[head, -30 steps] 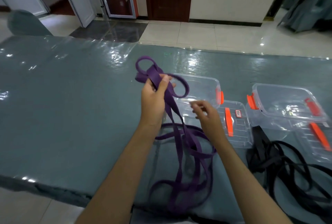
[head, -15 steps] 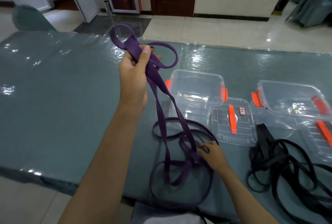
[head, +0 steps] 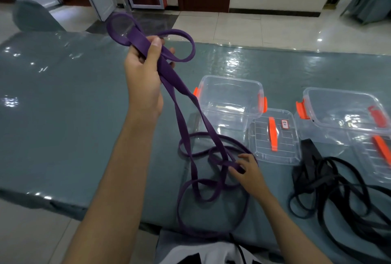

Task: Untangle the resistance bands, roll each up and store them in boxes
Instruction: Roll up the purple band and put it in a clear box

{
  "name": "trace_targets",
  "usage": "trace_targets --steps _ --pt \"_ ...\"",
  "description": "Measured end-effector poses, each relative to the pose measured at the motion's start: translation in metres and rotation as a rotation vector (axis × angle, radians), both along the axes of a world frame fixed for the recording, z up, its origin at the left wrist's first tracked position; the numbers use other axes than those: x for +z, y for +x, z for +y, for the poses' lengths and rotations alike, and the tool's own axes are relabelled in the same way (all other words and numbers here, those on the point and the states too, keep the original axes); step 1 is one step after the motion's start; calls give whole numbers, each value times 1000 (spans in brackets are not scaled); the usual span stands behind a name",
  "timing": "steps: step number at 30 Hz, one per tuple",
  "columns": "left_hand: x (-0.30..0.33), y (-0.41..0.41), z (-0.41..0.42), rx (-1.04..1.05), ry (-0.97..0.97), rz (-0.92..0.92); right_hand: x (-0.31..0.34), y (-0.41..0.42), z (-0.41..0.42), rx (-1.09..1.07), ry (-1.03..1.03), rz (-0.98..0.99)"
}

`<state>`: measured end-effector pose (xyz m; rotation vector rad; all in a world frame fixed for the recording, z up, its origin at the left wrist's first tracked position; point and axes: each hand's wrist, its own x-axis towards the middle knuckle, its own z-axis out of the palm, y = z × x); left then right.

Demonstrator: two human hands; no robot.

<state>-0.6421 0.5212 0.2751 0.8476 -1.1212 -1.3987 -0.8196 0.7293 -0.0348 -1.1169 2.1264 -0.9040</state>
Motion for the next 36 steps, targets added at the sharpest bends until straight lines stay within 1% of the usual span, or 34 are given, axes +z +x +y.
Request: trace_targets --steps 3,7,9,13,15,19,21,23,25,26,27,28,30,31,33,35,36 --pt "0 -1 -1 18 -9 -14 21 -5 -10 -117 -167 -107" --pt "1 -4 -1 45 -29 -40 40 -16 -18 -174 -279 -210" --pt "2 -5 -3 53 -26 -39 45 -19 -19 -158 -288 -234" --pt "0 -6 -6 61 -10 -25 43 -24 -12 -56 -301 -272" --pt "-2 -6 -7 57 -11 -36 38 -25 -7 -4 -223 -300" --pt "-8 -6 -7 51 2 -46 21 -27 2 105 38 -315" --pt "-12 -7 -7 49 9 -47 15 -24 3 101 113 -346" --pt "-16 -6 -7 45 7 -48 14 -19 -2 102 201 -460" --pt "-18 -6 -6 43 4 -53 16 -10 -8 215 380 -560" --pt "-18 -6 -5 43 6 -52 16 -7 -12 287 481 -555" --pt "-19 -7 -5 45 9 -50 14 -4 -14 347 570 -493" --pt "-20 -6 -4 47 12 -49 12 -2 -16 383 650 -382" --pt "-21 -5 -4 50 10 -51 5 3 -19 361 732 -129" --pt "-21 -3 -4 51 7 -53 1 5 -19 308 729 -49" --pt "-23 0 -5 51 7 -51 -5 12 -18 170 669 51" --pt "-25 3 -6 54 11 -50 -9 17 -17 66 582 75" --pt "-26 4 -7 58 14 -53 -10 19 -19 41 544 41"
